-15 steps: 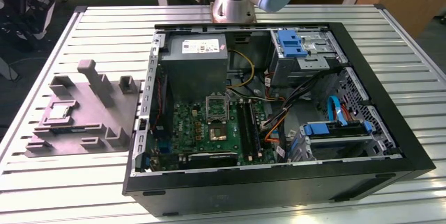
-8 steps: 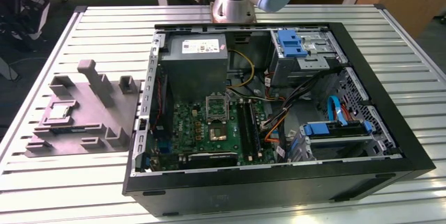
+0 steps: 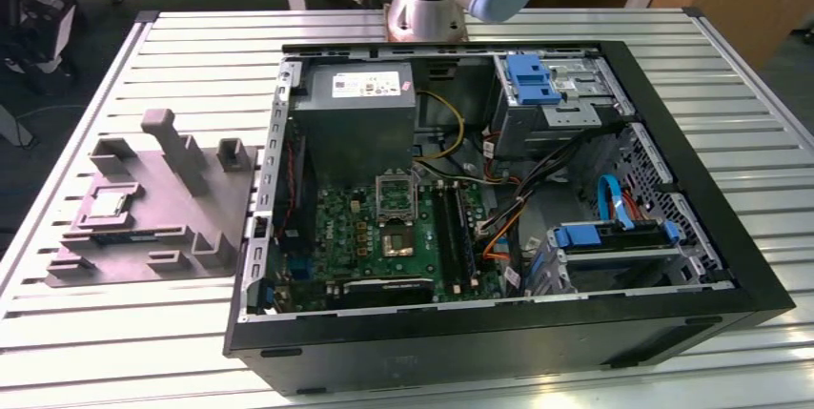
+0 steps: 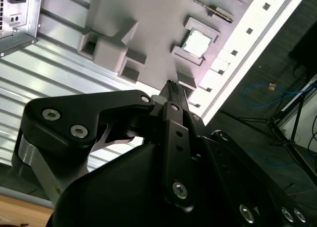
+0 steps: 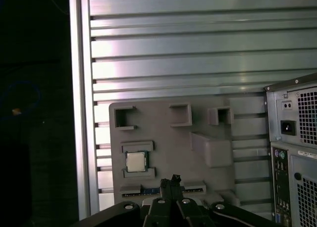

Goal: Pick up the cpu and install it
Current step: 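Reach for the cpu, then pick up the cpu and move it towards the insertion slot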

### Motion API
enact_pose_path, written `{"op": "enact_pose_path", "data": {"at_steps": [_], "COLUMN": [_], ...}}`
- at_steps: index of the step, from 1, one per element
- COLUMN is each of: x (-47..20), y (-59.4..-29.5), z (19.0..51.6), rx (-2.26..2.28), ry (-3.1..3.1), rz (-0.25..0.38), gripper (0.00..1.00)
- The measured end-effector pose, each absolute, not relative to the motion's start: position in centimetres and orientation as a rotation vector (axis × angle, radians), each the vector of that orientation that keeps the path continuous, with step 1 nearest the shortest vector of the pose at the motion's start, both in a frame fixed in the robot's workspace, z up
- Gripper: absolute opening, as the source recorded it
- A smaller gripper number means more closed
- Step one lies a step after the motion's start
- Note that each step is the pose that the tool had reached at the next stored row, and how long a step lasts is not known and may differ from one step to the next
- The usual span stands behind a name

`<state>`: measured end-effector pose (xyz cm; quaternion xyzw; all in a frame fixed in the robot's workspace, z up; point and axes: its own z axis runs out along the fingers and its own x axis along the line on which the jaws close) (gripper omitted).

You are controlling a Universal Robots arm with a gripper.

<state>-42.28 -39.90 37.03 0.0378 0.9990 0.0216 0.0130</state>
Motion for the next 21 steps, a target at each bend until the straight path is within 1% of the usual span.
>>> {"op": "enact_pose_path", "data": {"at_steps": [12, 21], "x": [-46.8, -47.2], "y": [-39.9, -39.9], "z": [36.8, 36.8], "rx": [0.118, 0.118], "ry": [3.113, 3.113], "rz": [0.067, 0.068], "gripper": [0.11, 0.11]}}
